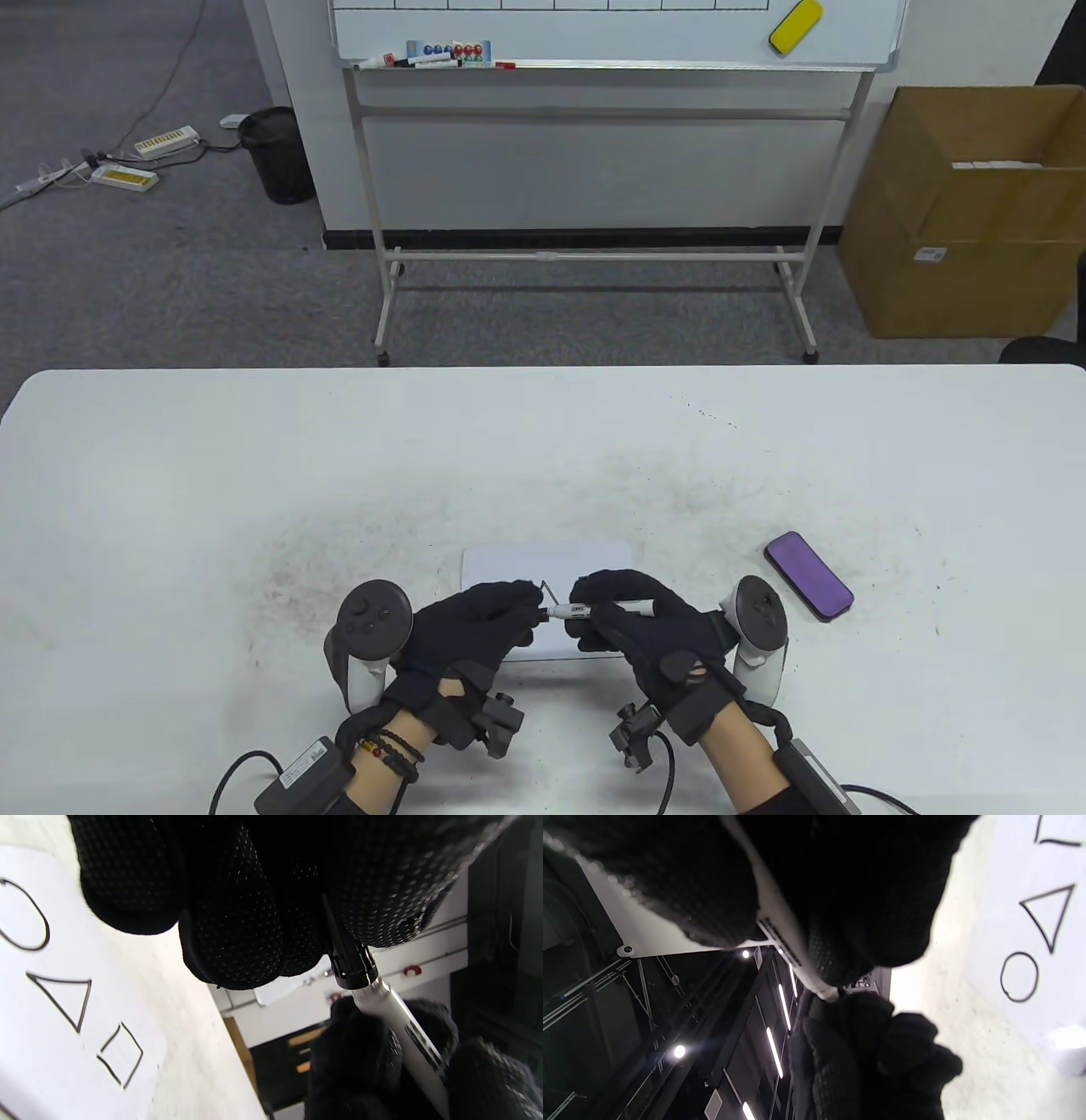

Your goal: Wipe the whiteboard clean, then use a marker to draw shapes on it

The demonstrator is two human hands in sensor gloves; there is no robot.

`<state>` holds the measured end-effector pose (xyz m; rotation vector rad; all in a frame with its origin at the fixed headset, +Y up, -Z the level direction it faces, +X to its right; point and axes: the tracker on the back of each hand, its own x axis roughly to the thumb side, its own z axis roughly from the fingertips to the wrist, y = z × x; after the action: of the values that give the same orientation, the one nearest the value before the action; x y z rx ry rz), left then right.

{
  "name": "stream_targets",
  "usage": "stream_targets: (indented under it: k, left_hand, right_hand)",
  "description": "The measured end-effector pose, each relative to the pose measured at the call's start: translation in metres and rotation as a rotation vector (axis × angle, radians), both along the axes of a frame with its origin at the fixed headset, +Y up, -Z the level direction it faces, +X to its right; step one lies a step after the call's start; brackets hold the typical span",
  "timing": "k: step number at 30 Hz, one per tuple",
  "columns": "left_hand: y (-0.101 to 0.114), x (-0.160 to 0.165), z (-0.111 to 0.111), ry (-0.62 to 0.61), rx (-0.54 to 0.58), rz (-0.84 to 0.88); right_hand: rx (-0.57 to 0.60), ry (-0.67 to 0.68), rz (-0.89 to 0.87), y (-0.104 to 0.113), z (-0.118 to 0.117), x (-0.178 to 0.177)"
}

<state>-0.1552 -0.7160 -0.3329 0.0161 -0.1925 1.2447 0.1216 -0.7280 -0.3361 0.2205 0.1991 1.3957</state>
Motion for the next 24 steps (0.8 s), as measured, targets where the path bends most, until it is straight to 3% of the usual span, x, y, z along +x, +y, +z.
stream_targets:
  k: [9,24]
  left_hand:
    - [-0.001,0.0,-0.001,-0.033,0.017,0.07]
    - [0.009,0.007,-0.001,-0.146,0.058,0.035]
  right_hand:
    - [-0.138,0.073,-0.138,-0.014,-0.001,-0.007]
    - [-0.09,0.092,-0.092,-0.007,-0.004,-0.008]
